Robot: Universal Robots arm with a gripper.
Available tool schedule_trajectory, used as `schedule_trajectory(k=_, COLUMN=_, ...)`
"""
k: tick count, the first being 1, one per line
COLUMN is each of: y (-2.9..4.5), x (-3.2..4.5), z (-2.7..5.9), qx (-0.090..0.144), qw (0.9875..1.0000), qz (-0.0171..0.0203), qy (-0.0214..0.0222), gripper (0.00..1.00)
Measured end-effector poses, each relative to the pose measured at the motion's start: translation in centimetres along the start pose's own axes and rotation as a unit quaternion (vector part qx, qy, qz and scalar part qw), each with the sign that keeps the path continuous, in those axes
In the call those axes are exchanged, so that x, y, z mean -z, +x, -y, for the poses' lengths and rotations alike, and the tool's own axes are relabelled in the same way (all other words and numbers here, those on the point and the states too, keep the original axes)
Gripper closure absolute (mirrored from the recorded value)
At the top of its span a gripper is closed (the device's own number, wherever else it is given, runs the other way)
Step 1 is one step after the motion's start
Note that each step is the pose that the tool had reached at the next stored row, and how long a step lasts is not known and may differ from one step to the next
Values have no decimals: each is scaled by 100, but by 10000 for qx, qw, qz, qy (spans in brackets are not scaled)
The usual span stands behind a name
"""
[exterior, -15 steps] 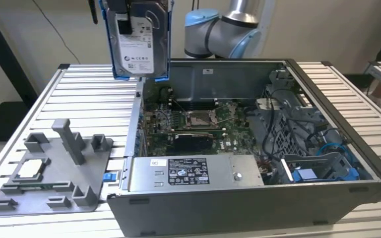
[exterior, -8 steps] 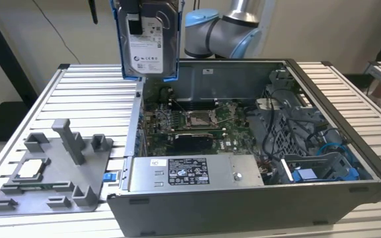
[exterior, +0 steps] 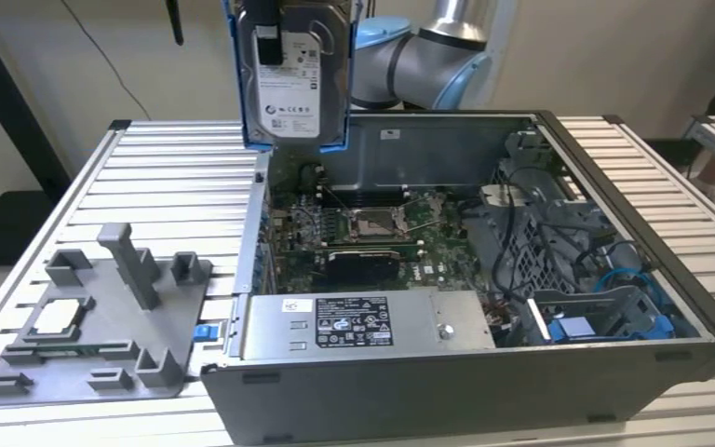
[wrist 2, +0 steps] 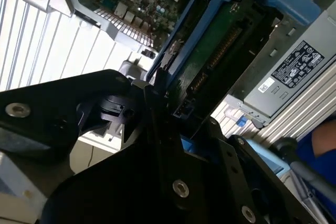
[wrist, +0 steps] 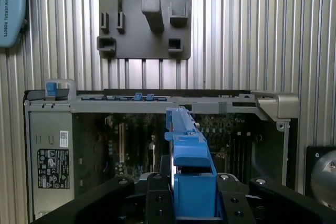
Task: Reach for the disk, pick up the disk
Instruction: 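Pick up the disk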
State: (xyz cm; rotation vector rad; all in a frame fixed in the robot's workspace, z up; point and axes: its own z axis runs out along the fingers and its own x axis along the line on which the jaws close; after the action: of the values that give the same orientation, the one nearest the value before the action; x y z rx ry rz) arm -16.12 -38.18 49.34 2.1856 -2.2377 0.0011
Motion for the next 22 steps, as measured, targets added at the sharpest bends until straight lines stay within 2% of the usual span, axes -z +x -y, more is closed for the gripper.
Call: schedule_trajectory(k=22, y=7, x=0, z=44, qx=1, qw=10000, qz=0, qy=0, gripper=100)
